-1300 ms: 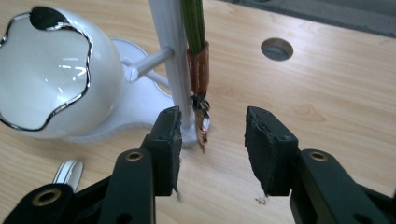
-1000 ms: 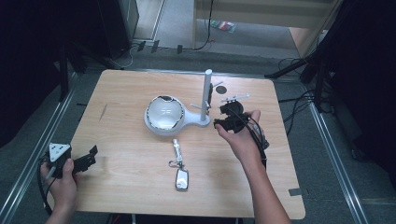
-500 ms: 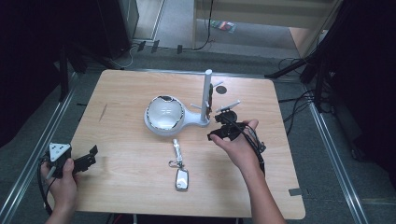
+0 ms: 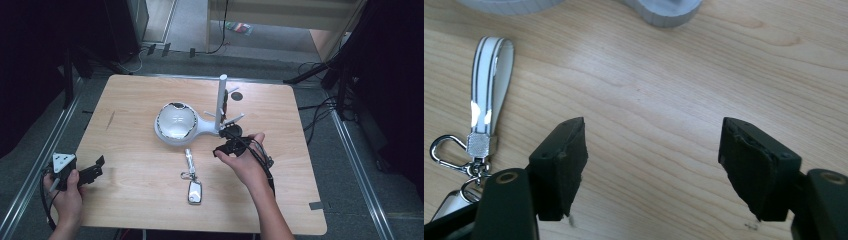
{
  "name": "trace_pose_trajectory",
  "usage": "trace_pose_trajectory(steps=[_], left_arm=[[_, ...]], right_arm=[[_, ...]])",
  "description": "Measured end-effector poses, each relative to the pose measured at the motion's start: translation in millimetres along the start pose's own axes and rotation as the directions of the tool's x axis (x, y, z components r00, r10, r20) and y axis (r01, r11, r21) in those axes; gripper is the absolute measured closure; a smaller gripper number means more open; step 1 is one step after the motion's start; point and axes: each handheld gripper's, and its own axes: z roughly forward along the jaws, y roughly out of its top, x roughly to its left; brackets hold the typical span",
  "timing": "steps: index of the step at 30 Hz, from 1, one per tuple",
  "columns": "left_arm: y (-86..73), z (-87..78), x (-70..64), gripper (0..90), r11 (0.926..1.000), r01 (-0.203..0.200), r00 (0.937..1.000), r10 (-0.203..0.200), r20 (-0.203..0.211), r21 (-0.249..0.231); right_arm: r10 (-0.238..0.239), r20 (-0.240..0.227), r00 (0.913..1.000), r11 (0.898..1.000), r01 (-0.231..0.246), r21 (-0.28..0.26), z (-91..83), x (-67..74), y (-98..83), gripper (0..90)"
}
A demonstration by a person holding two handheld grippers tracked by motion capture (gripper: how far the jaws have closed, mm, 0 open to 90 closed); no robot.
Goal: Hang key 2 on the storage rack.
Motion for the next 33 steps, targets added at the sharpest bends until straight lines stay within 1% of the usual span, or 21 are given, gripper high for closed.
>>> trace_pose_trajectory(steps=[5,7,9,10,11,13,19,26,30,31,33], left_arm=[[0.1,0.0,-0.1,6.7,1.0000,0.002,1.0000,-0.002,-0.001,0.001],[0.1,-0.1,-0.1,6.7,1.0000,-0.001,1.0000,0.001,-0.001,0.002],[0.1,0.0,-0.1,6.7,1.0000,-0.001,1.0000,0.001,0.000,0.003],[0.1,0.0,0.0,6.7,1.0000,-0.001,1.0000,0.001,0.000,0.003],[0.1,0.1,-0.1,6.7,1.0000,0.000,1.0000,0.000,-0.001,0.002],[0.1,0.0,0.0,6.7,1.0000,0.000,1.0000,0.000,0.000,0.002],[0.0,-0.1,0.0,6.7,1.0000,0.001,1.0000,-0.001,0.001,0.000],[0.1,0.0,0.0,6.7,1.0000,0.000,1.0000,0.000,0.001,0.001],[0.0,-0.1,0.1,6.7,1.0000,0.000,1.0000,0.000,0.003,0.000],[-0.1,-0.2,0.1,6.7,1.0000,0.001,1.0000,-0.001,0.004,-0.002],[-0.2,-0.4,0.2,6.7,1.0000,0.001,1.0000,-0.001,0.003,-0.005]], right_arm=[[-0.016,-0.012,0.9998,1.000,0.016,0.006,6.3,14.2,-2.1,31.8],[-0.036,-0.013,0.9993,0.999,0.036,0.008,8.7,20.4,-2.7,33.1],[-0.042,-0.022,0.9989,0.999,0.043,0.013,9.5,26.0,-3.0,34.3],[-0.051,-0.027,0.9983,0.999,0.051,0.008,10.1,27.7,-3.0,35.1],[-0.042,-0.031,0.9986,0.999,0.042,0.011,10.0,30.2,-3.0,36.0],[-0.049,-0.041,0.9980,0.999,0.049,0.013,11.5,34.1,-2.8,37.6],[-0.065,-0.059,0.9962,0.998,0.066,0.023,17.2,44.6,-3.4,42.9],[-0.076,-0.082,0.9937,0.997,0.079,0.027,21.1,55.0,-2.1,45.7],[-0.082,-0.087,0.9928,0.996,0.085,0.028,23.4,59.9,-0.4,47.1],[-0.077,-0.085,0.9934,0.996,0.080,0.032,23.6,61.1,-0.2,47.4],[-0.085,-0.091,0.9922,0.996,0.088,0.033,25.3,63.5,0.2,48.0]])
